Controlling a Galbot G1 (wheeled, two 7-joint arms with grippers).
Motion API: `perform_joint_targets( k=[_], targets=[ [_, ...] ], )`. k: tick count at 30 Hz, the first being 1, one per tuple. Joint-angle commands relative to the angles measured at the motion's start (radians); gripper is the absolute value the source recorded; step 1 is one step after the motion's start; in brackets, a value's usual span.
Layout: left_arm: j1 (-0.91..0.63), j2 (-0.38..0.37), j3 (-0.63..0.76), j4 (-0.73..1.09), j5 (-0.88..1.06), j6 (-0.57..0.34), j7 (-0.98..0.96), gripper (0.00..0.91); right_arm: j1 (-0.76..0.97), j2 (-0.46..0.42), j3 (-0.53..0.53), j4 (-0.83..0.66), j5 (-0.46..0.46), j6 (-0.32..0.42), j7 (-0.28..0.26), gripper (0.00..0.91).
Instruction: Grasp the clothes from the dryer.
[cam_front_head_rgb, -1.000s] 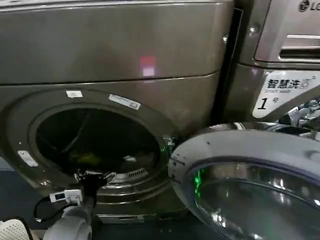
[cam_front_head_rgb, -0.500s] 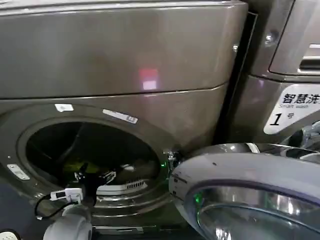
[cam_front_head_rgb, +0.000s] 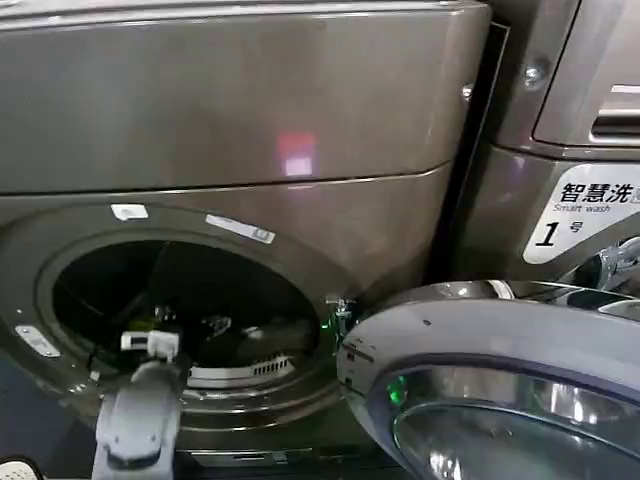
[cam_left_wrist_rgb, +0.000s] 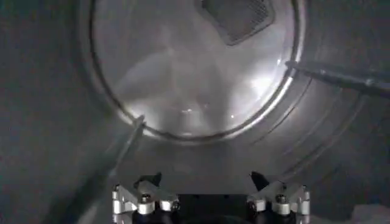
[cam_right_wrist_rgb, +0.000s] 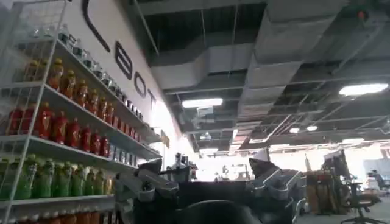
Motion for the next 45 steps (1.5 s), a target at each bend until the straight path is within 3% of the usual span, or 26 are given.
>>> perform_joint_targets(
  k=[1, 15, 45],
  targets=[
    [-0.123, 0.023, 0.015, 0.137, 0.252, -0.51, 0.267, 0.907, -0.001, -0.001, 0.002, -0.005, -0.002, 0.003, -0.001, 0.907],
    [-0.215, 0.072, 0.068, 0.25, 0.295, -0.619, 0.268, 0.907, 0.002, 0.007, -0.017, -0.03, -0.005, 0.023, -0.005, 0.907],
    [-0.231, 0.108, 0.119, 0.394, 0.12, -0.682, 0.27, 0.907, 0.005, 0.012, -0.028, -0.024, -0.008, 0.023, -0.007, 0.907]
  ],
)
